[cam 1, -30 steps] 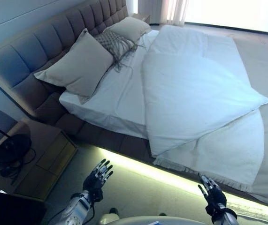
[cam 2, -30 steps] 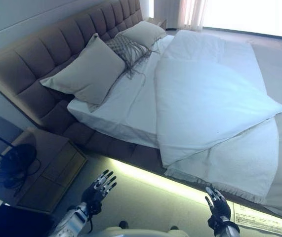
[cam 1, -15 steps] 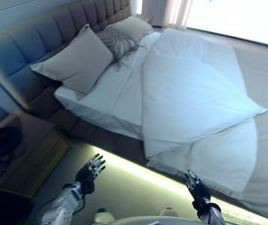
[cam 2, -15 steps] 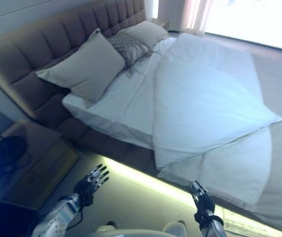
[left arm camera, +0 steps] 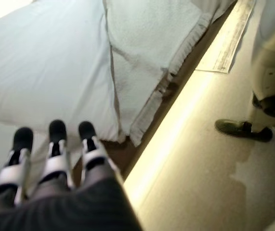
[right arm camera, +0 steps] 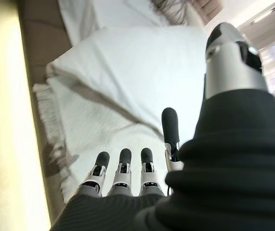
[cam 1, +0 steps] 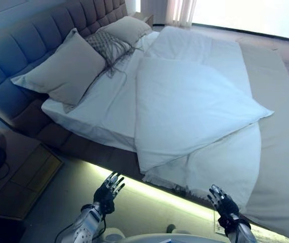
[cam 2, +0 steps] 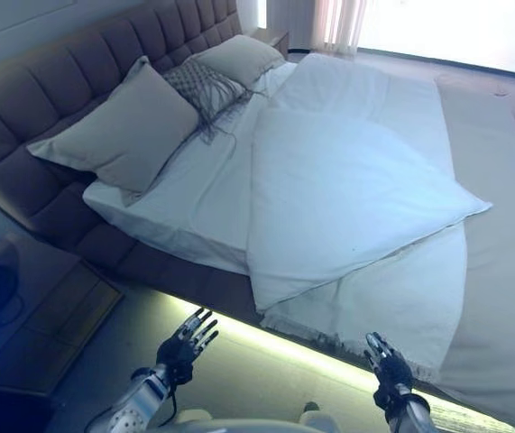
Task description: Make the bed neatly
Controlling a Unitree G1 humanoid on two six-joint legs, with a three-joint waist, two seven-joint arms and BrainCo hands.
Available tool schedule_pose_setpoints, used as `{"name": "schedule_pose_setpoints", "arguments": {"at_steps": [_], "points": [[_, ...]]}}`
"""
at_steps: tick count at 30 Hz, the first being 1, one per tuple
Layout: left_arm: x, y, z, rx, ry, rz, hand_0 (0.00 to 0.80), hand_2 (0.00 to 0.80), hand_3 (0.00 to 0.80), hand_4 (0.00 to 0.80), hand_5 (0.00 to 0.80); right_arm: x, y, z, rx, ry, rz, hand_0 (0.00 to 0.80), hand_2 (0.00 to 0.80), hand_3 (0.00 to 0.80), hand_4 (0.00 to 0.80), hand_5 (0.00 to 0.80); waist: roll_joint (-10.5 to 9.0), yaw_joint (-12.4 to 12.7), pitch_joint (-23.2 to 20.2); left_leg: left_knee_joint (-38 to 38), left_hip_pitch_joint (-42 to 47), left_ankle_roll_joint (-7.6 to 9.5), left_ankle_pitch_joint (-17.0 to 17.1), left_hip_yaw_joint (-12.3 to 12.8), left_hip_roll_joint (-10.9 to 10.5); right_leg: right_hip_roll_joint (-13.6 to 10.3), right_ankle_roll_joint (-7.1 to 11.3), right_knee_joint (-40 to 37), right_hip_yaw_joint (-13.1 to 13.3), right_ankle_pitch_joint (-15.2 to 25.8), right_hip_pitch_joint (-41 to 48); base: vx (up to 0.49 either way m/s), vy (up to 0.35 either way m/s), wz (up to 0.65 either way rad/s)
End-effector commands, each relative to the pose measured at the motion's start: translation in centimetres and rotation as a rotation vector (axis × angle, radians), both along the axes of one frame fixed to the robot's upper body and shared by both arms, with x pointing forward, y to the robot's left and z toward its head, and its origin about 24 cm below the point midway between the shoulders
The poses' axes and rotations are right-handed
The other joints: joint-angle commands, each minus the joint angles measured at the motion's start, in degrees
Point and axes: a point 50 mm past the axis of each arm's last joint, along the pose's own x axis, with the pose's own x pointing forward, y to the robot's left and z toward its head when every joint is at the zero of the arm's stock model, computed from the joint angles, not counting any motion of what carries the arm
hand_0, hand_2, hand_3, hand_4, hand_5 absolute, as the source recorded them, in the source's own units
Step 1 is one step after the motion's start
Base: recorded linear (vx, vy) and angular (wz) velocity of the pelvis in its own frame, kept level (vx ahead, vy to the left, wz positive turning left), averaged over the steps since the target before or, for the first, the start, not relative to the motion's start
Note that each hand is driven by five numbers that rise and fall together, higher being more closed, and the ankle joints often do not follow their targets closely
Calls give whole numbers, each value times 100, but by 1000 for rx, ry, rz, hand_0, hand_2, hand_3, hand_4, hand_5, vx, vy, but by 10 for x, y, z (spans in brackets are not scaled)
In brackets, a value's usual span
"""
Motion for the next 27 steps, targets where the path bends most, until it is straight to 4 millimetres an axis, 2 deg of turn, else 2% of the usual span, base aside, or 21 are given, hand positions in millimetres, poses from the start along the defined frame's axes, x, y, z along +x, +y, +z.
{"name": "schedule_pose_setpoints", "arguments": {"at_steps": [1, 3, 5, 6, 8, 10, 12, 14, 17, 20, 23, 25, 27], "points": [[19, 10, 19, 23, -105, -7, 0, 0, 0, 0, 0, 22, 22, 11, 47, -132, -25, 0, 0, 0, 0, 0, -56, -15, -38, 68, -84, 506, -298, -230, -600, -23, 91, 642, -11, -11, -161, 148, 220, 45], [22, 11, 19, 37, -119, -8, 0, 0, 0, 0, 0, 24, 28, 10, 81, -143, -53, 0, 0, 0, 0, 0, -49, -76, -41, 191, -79, 663, -404, -177, -737, -135, 179, 1022, 142, 79, -272, 130, 205, 16], [23, 13, 20, 56, -134, -8, 0, 0, 0, 0, 0, 25, 34, 10, 93, -166, -51, 0, 0, 0, 0, 0, -10, -95, -23, 221, -61, 903, -466, -188, -908, -324, 249, 1863, 261, 425, -538, 108, 208, -10], [24, 14, 20, 61, -134, -5, 0, 0, 0, 0, 0, 26, 36, 11, 89, -174, -43, 0, 0, 0, 0, 0, 26, -103, -8, 244, -51, 996, -492, -200, -978, -400, 239, 2337, 347, 585, -718, 120, 266, -9], [30, 17, 20, 86, -137, -6, 0, 0, 0, 0, 0, 30, 41, 16, 84, -206, -30, 0, 0, 0, 0, 0, 195, -199, 96, 351, -4, 1136, -564, -173, -1056, -427, 67, 3621, 517, 830, -1301, 136, 287, -2], [35, 18, 21, 103, -142, -11, 0, 0, 0, 0, 0, 29, 42, 17, 92, -213, -45, 0, 0, 0, 0, 0, 220, -243, 138, 470, -27, 1171, -627, -113, -1104, -457, 1, 3982, 537, 849, -1522, 155, 179, 12], [39, 19, 24, 106, -148, -12, 0, 0, 0, 0, 0, 26, 39, 16, 84, -206, -53, 0, 0, 0, 0, 0, 180, -262, 136, 498, 4, 1169, -648, -72, -1164, -518, 16, 3804, 461, 943, -1508, 210, 60, 4], [37, 23, 27, 123, -150, -10, 0, 0, 0, 0, 0, 19, 31, 16, 81, -201, -75, 0, 0, 0, 0, 0, 31, -273, 113, 516, 105, 1131, -761, -28, -1279, -591, 112, 2843, 363, 1111, -1267, 272, -98, 0], [39, 24, 29, 132, -146, -8, 0, 0, 0, 0, 0, 20, 25, 14, 80, -198, -107, 0, 0, 0, 0, 0, -212, -311, 85, 597, 189, 1009, -971, -78, -1386, -638, 226, 952, 318, 1272, -1074, 303, -214, -8], [38, 25, 31, 138, -139, -15, 0, 0, 0, 0, 0, 26, 24, 16, 87, -203, -118, 0, 0, 0, 0, 0, -336, -327, 115, 658, 280, 975, -1234, -157, -1429, -600, 436, -213, 329, 1622, -1049, 273, -209, -2], [32, 29, 28, 140, -119, -2, 0, 0, 0, 0, 0, 27, 28, 16, 83, -198, -90, 0, 0, 0, 0, 0, -360, -309, 106, 677, 312, 987, -1311, -148, -1352, -625, 503, -511, 271, 1763, -999, 229, -183, 34], [24, 33, 24, 146, -98, 0, 0, 0, 0, 0, 0, 24, 29, 16, 84, -192, -73, 0, 0, 0, 0, 0, -383, -325, 76, 696, 337, 1006, -1385, -187, -1291, -675, 536, -421, 465, 1799, -1039, 228, -232, 2], [17, 35, 22, 151, -88, -5, 0, 0, 0, 0, 0, 19, 29, 14, 91, -187, -67, 0, 0, 0, 0, 0, -394, -338, 56, 675, 394, 1006, -1445, -196, -1219, -670, 574, -454, 524, 1793, -1081, 230, -275, 5]]}}
